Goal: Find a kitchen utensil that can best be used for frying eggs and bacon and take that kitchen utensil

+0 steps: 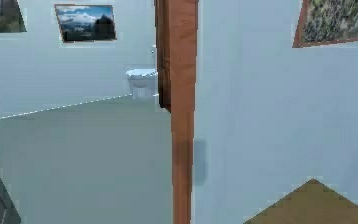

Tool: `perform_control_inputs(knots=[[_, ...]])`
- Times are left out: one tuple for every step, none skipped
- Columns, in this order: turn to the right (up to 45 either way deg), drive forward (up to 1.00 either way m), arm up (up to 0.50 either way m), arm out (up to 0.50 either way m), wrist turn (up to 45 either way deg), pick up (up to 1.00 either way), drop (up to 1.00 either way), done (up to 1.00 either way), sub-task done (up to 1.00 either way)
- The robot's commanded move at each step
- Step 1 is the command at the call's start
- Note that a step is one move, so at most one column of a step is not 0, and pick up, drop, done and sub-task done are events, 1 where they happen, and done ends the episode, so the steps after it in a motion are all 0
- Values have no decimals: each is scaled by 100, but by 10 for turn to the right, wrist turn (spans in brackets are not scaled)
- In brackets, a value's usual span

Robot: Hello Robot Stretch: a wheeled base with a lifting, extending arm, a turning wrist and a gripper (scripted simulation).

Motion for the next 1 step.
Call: perform_control_inputs(knots=[[-450,0,0,0,0,0,0,0,0]])
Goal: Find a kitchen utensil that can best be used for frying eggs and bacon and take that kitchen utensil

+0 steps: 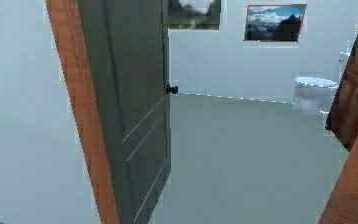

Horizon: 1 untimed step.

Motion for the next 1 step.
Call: perform_control_inputs(knots=[[-450,0,0,0,0,0,0,0,0]])
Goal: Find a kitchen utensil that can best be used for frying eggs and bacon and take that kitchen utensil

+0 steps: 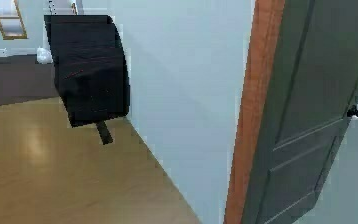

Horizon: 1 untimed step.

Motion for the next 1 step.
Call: perform_control_inputs(knots=[[-450,0,0,0,0,0,0,0,0]])
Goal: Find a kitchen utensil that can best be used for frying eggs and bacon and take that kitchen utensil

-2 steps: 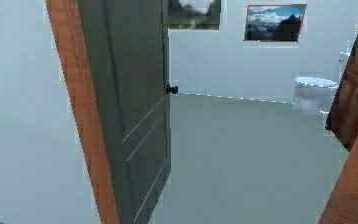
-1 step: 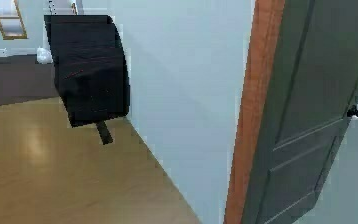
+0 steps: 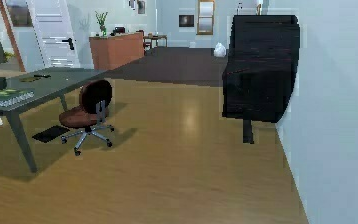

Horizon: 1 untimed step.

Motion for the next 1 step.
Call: perform_control_inputs(knots=[[-30,0,0,0,0,0,0,0,0]])
